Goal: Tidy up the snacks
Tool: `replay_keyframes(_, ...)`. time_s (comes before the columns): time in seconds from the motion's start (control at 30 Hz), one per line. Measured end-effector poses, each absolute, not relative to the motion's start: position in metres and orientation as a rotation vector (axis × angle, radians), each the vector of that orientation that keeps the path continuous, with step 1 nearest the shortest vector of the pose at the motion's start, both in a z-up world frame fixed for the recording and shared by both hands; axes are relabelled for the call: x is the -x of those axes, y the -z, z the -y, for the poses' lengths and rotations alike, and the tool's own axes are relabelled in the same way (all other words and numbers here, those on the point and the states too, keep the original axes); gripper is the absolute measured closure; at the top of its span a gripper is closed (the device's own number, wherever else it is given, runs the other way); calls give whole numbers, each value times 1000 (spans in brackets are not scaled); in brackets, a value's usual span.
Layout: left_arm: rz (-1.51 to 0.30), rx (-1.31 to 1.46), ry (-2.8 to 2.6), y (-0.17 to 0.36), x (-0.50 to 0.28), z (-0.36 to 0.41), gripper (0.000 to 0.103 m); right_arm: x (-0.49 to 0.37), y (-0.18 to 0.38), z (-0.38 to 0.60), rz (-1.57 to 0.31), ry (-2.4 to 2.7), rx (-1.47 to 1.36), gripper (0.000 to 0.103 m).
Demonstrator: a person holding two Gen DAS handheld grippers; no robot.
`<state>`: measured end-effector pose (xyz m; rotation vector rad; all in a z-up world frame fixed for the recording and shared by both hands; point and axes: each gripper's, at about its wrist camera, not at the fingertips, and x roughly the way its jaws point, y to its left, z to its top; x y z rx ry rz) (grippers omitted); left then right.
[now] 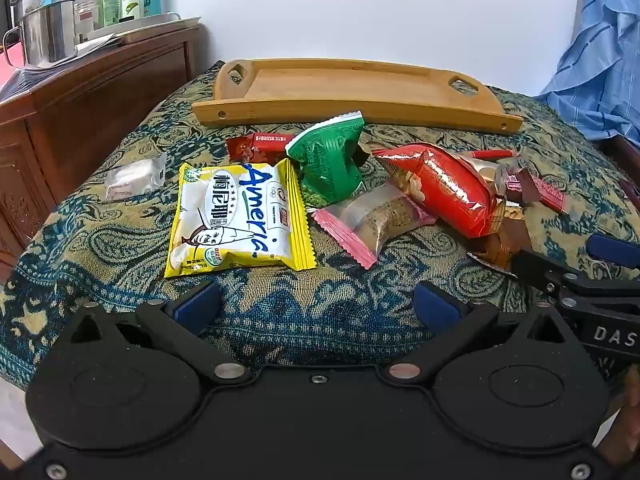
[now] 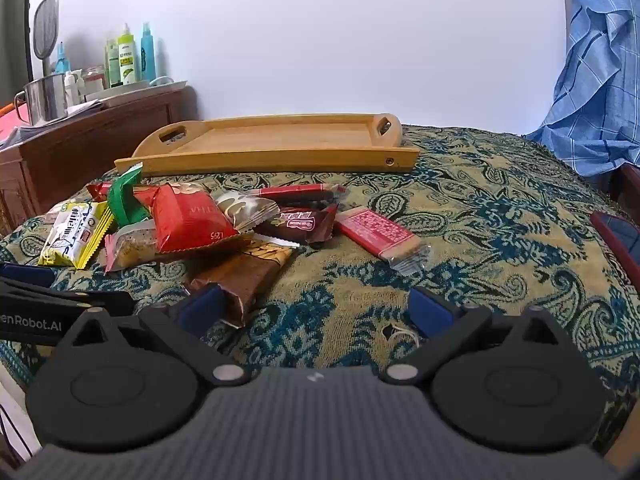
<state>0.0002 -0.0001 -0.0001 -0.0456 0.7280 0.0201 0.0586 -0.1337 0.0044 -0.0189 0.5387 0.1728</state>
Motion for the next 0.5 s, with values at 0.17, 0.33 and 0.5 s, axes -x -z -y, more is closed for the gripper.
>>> replay_keyframes(0.17, -723, 48, -20, 0, 1, -1, 0, -62, -2, 132, -555, -173, 44, 0)
replay_keyframes(0.33, -729, 39, -22, 0, 0, 0, 0, -46, -6, 130, -531, -187, 58, 0)
replay_keyframes(0.5, -727, 39, -21, 0, 0, 0, 0, -43, -4, 128, -514, -201, 71, 0)
